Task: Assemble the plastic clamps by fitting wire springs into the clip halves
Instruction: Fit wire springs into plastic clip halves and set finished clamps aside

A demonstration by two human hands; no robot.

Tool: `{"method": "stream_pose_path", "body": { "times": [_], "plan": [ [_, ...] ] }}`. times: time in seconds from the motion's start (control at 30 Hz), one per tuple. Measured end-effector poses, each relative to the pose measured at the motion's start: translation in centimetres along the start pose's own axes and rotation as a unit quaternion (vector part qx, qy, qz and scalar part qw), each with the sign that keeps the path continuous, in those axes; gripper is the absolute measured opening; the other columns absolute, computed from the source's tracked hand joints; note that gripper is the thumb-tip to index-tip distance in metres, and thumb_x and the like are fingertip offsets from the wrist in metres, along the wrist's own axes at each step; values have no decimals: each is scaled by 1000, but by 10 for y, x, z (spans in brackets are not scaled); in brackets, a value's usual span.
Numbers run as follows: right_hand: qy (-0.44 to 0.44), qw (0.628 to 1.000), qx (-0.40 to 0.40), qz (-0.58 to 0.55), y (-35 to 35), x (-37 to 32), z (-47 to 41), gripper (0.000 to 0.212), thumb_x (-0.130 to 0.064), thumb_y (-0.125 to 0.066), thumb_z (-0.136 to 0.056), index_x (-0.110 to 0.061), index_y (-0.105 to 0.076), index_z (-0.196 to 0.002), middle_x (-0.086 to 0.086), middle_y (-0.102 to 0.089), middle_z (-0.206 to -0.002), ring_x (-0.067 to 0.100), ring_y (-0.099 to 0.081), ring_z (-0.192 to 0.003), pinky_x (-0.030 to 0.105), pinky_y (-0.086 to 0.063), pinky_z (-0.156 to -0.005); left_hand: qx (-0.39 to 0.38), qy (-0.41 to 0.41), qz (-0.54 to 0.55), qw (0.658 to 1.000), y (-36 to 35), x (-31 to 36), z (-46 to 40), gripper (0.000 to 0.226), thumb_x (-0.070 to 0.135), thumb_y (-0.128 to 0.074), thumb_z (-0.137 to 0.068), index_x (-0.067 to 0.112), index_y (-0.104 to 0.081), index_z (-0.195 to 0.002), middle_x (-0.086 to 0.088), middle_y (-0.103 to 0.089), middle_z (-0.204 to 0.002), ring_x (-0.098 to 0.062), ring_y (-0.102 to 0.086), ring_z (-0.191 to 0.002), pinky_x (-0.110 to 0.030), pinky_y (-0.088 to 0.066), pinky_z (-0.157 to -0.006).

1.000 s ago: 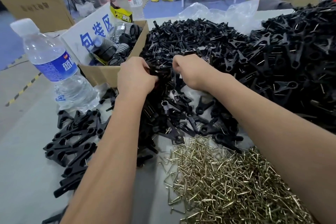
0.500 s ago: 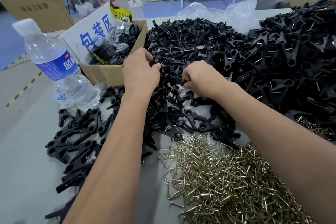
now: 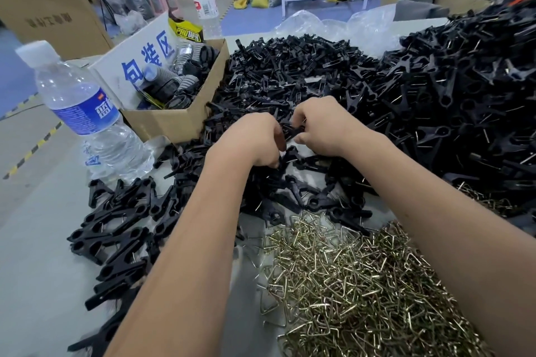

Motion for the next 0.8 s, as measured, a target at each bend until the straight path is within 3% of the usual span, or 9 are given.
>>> {"method": "stream_pose_path", "body": {
  "times": [0.1, 0.17, 0.33, 0.43, 0.5, 0.6, 0.67, 0.73, 0.8],
  "plan": [
    [9, 1000, 13, -9, -3, -3, 4, 12, -15, -64, -92, -13, -67, -103, 7, -67, -105, 31, -63, -97, 39, -55, -86, -36, 22, -55, 998, -6, 5, -3, 56, 23, -92, -74, 21, -69, -125, -12, -55, -129, -31, -58, -100, -48, -56, -97],
    [9, 999, 18, -28, -3, -4, 6, 9, -16, -61, -91, -17, -66, -99, 6, -68, -103, 30, -62, -95, 39, -55, -87, -41, 40, -60, 997, -9, 5, -3, 69, 32, -98, -66, 19, -63, -124, -10, -46, -128, -37, -59, -108, -53, -54, -98],
    [9, 996, 51, -75, 3, 3, 16, 15, -17, -67, -94, -15, -72, -108, -8, -55, -76, 24, -60, -86, 34, -51, -81, 49, 30, -11, 998, -6, 4, -5, 35, 33, -96, -70, 23, -68, -88, -6, -64, -109, -30, -64, -96, -33, -47, -76],
    [-4, 981, 117, -153, 16, 12, 25, 14, -14, -67, -95, -12, -70, -109, -7, -56, -70, 18, -57, -70, 28, -51, -72, 114, 46, 38, 992, -3, -6, -7, 26, 24, -92, -75, 27, -67, -78, -5, -63, -114, -28, -64, -99, -31, -43, -76],
    [-25, 964, 148, -218, 23, 18, 31, 14, -14, -66, -95, -17, -67, -110, -2, -62, -70, 13, -59, -67, 19, -48, -68, 153, 48, 79, 984, -2, -10, -6, 27, 13, -89, -74, 27, -65, -77, -4, -63, -110, -25, -64, -96, -30, -43, -72],
    [-43, 937, 172, -302, 29, 26, 40, 15, -11, -58, -98, -17, -72, -100, 8, -72, -74, 18, -56, -59, 30, -49, -61, 189, 21, 109, 976, -1, -7, -5, 25, 6, -81, -77, 25, -66, -84, 6, -61, -90, -19, -63, -86, -26, -41, -63],
    [-47, 907, 177, -380, 31, 31, 47, 22, -10, -54, -102, -20, -73, -107, 2, -72, -71, 19, -50, -57, 30, -43, -53, 204, 3, 140, 969, 3, -4, -4, 20, 12, -84, -82, 24, -69, -86, 12, -59, -84, -16, -63, -85, -21, -40, -64],
    [-52, 864, 176, -468, 32, 35, 57, 19, -9, -58, -103, -18, -70, -115, -1, -72, -69, 16, -51, -56, 28, -42, -47, 233, -5, 208, 950, 9, -3, 0, 24, 15, -87, -81, 24, -67, -92, 7, -66, -90, -13, -65, -86, -17, -42, -64],
    [-61, 831, 192, -519, 34, 42, 70, 7, -11, -68, -98, -12, -69, -105, 1, -72, -69, 11, -53, -54, 24, -42, -44, 256, -8, 319, 912, 10, -3, 8, 34, 13, -89, -78, 22, -63, -97, 3, -73, -91, -14, -70, -86, -24, -54, -73]
  ]
}}
Point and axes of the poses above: each hand's wrist, its own z-axis away from the middle knuckle, its own y-axis out of the back of the hand, x = y × z, the point moved 7 cm from there along -z, towards the middle knuckle
